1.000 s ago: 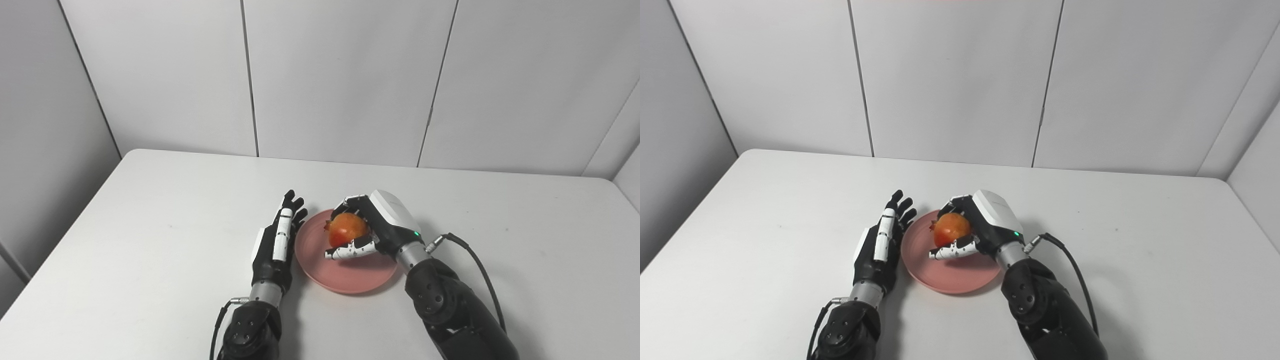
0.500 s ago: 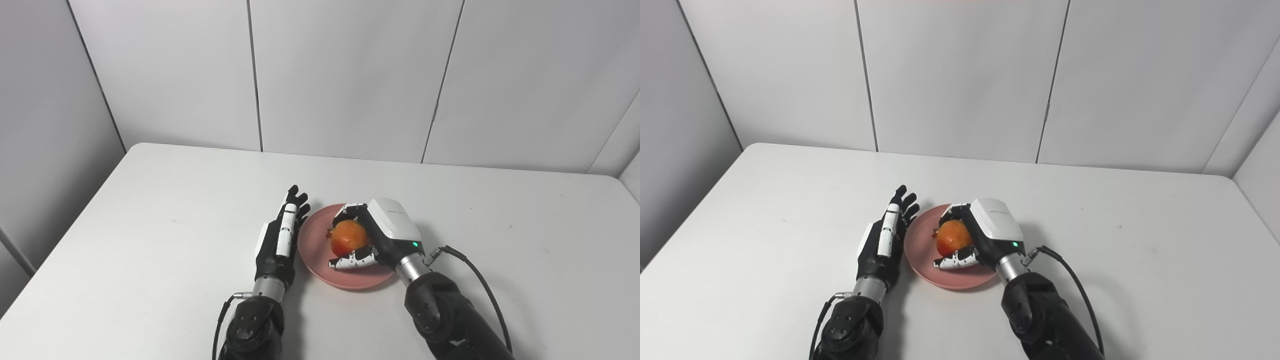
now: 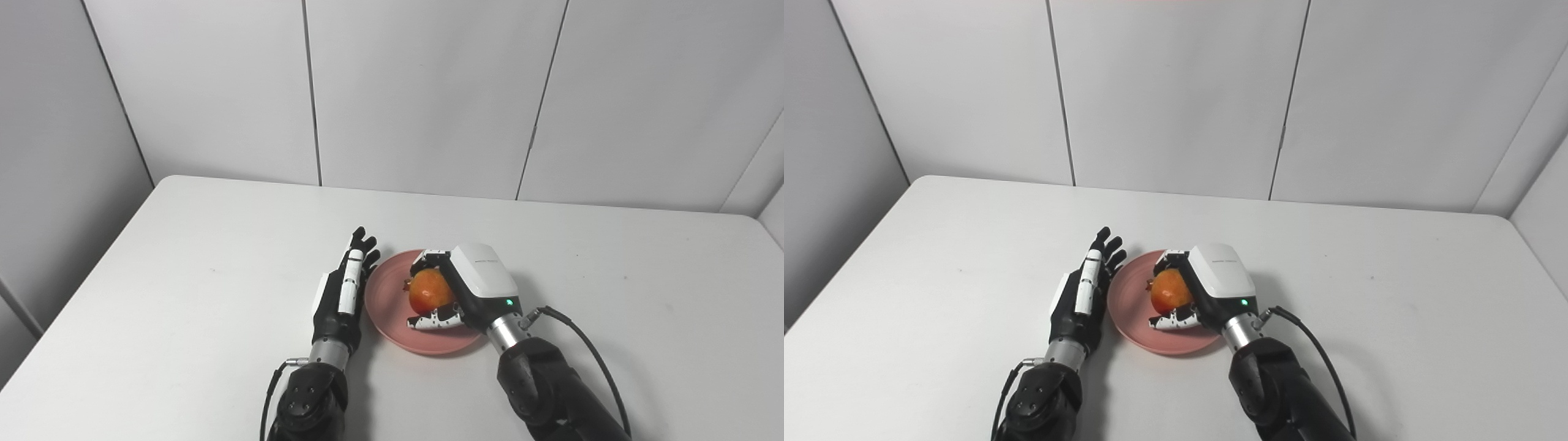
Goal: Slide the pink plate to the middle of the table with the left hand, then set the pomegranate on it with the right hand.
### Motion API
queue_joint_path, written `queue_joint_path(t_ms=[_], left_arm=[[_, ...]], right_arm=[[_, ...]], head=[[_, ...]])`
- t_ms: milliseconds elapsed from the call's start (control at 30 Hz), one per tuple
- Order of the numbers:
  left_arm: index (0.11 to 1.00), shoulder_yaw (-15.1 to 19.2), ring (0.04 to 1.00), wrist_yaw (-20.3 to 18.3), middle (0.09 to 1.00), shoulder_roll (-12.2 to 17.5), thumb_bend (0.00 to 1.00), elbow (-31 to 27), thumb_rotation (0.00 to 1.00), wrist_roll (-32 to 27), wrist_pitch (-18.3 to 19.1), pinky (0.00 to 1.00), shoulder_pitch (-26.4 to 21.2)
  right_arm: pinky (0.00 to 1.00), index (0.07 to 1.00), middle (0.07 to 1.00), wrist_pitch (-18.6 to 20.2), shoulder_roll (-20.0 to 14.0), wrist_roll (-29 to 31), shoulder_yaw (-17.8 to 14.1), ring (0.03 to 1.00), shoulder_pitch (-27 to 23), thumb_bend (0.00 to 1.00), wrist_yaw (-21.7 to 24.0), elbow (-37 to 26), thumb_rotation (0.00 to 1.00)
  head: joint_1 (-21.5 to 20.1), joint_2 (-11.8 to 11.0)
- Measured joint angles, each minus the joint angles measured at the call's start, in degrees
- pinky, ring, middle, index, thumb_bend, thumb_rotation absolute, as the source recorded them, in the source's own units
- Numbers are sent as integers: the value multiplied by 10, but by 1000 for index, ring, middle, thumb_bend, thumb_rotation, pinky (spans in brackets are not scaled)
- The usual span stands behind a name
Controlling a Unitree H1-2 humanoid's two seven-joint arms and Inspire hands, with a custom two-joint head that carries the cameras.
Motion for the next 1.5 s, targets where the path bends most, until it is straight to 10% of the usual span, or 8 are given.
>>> queue_joint_path(t_ms=[400, 1000, 1500], left_arm=[[947, 1, 933, 0, 942, 0, 433, 0, 1000, 0, 0, 931, 0], [942, 3, 960, 0, 952, -1, 427, -1, 1000, -7, 1, 954, 0], [945, 3, 930, -2, 941, 0, 423, -1, 1000, -7, 1, 929, 0]], right_arm=[[779, 831, 825, 0, 0, -9, -1, 801, 3, 754, 32, -11, 727], [830, 884, 862, 0, 1, -10, -18, 838, 9, 792, 44, -63, 833], [702, 889, 873, -1, 2, 40, -95, 819, 12, 817, 16, -140, 904]], head=[[-2, 1], [-4, -4], [-14, -10]])
